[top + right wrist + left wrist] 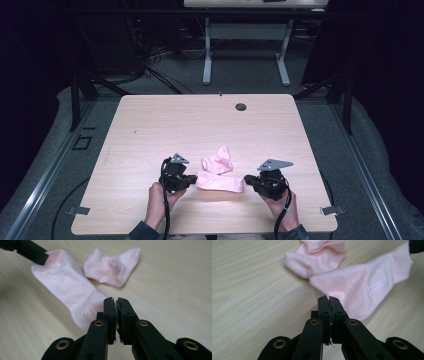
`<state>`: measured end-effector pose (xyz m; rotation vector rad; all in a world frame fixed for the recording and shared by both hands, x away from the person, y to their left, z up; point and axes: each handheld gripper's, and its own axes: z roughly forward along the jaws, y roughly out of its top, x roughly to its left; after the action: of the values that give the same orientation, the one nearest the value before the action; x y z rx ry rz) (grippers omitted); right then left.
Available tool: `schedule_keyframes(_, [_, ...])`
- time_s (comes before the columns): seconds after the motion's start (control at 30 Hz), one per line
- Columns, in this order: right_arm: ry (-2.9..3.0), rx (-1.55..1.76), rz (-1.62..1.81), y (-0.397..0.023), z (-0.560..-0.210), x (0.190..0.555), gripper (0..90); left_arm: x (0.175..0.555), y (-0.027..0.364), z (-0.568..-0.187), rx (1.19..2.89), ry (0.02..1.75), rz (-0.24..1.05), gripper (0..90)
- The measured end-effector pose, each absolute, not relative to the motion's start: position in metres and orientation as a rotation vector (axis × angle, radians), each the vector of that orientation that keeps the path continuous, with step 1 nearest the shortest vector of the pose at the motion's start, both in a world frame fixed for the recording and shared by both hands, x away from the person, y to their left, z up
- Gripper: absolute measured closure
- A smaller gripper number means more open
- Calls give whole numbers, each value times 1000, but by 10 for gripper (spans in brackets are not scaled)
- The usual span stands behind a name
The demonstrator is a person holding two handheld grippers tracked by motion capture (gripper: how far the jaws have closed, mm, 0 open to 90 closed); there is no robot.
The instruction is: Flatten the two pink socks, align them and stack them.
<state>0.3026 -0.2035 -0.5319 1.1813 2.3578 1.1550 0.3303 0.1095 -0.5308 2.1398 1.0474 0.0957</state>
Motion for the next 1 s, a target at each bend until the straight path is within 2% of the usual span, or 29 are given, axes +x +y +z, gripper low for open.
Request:
schedule_keyframes(0.13, [2336,1086,1113,-212,-513,300,844,324,100,-523,2147,1015,54,891])
schedule_keyframes(0.23, [2455,1110,1076,-215,-520,299,810,321,97,-535,2178,1025,6,889])
schedule_keyframes(0.43, [2671,1179,1035,-214,-552,288,654,313,103,-556,2189,1065,-63,886])
schedule_keyframes(0.63, [2648,1210,1161,-225,-546,290,558,310,111,-556,2201,1074,-42,879])
schedule_keyframes(0.87, [2658,1287,1190,-218,-550,298,569,301,114,-560,2222,1096,-47,838])
schedule_keyframes(1.0, [2713,1269,1113,-205,-560,293,583,297,118,-560,2221,1109,-31,737])
